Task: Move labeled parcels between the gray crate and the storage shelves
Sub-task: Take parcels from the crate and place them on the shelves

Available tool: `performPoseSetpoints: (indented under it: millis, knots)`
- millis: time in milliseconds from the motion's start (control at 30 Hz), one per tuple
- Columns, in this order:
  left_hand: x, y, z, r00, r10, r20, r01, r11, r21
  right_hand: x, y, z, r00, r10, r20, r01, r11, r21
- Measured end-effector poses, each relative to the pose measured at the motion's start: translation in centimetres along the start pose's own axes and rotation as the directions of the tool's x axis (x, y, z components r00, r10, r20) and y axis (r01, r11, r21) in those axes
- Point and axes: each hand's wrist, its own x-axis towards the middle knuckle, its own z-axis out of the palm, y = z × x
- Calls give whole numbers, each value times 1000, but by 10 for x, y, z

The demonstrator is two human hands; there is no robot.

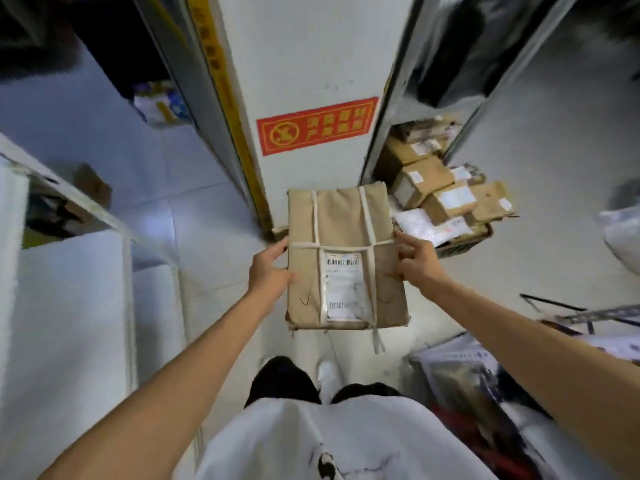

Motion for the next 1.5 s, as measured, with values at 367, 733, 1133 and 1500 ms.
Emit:
performPoseSetpoints:
  millis: [367,733,1133,1500]
  knots:
    - [124,122,91,889,9,457,-124,967,223,36,-7,-59,889,219,-401,-50,919,391]
    - [182,188,246,728,-25,685,-304,884,356,73,2,-157,742,350,-572,22,840,542]
    - [240,238,411,727,-97,680,-223,903,368,162,3,-314,711,410,-572,-65,847,527]
    - [312,274,545,732,-157,663,-79,947,312,277,6,-436,723,405,-560,-125,873,471]
